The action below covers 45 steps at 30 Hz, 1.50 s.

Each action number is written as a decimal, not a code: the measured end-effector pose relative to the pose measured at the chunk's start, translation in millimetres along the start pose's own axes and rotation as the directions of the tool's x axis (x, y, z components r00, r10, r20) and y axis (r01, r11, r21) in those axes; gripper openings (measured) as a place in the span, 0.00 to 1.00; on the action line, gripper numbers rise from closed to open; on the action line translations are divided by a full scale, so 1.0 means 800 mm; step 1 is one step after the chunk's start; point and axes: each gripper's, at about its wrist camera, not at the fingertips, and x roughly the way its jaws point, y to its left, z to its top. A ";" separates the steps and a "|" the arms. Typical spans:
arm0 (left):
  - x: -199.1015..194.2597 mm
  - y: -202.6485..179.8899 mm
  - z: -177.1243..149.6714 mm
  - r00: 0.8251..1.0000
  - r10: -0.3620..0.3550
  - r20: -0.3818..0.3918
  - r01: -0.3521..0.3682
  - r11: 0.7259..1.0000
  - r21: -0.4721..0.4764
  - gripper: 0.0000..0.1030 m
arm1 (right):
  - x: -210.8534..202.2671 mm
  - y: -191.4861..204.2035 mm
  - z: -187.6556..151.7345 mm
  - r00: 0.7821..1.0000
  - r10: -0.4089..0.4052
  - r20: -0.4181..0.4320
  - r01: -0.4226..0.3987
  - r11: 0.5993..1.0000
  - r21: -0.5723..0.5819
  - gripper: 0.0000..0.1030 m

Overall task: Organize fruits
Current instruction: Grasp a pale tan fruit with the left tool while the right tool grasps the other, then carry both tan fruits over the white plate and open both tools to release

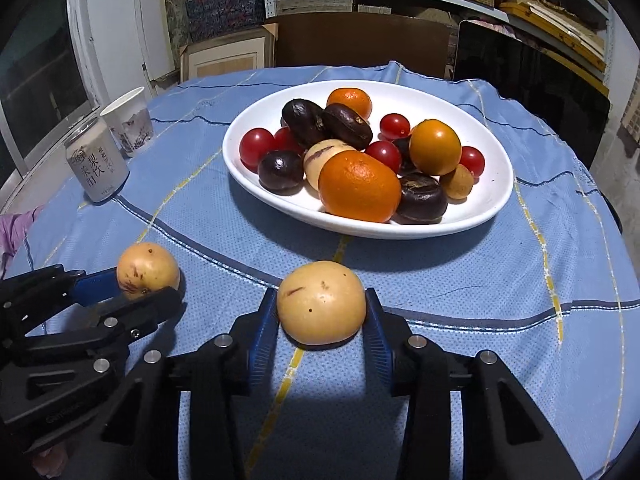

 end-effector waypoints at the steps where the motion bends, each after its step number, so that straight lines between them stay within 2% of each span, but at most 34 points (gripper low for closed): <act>1: 0.000 -0.001 0.000 1.000 0.000 0.000 0.000 1.000 0.000 0.39 | -0.002 -0.002 -0.001 1.000 0.003 0.001 -0.003 1.000 0.009 0.42; 17: -0.008 -0.015 -0.006 1.000 0.002 0.005 -0.002 1.000 0.031 0.39 | -0.067 -0.056 -0.049 0.996 0.068 0.065 -0.078 0.983 0.168 0.42; 22: -0.044 -0.028 0.004 0.997 -0.021 0.068 0.018 0.999 0.042 0.39 | -0.096 -0.061 -0.042 0.989 0.083 0.122 -0.103 0.982 0.161 0.42; 26: -0.063 -0.042 0.019 0.995 -0.046 0.090 0.040 0.997 0.073 0.39 | -0.116 -0.065 -0.026 0.980 0.106 0.170 -0.131 0.980 0.148 0.42; 33: -0.067 -0.065 0.076 0.990 -0.068 0.124 0.052 0.990 0.134 0.39 | -0.125 -0.069 0.018 0.968 0.121 0.221 -0.150 0.982 0.117 0.42; 40: -0.028 -0.064 0.144 0.992 -0.046 0.120 0.031 0.991 0.128 0.39 | -0.084 -0.088 0.083 0.956 0.128 0.265 -0.176 0.970 0.168 0.42; 45: 0.014 -0.053 0.186 0.995 -0.014 0.102 0.002 0.994 0.113 0.39 | -0.038 -0.092 0.121 0.964 0.112 0.242 -0.153 0.976 0.157 0.42</act>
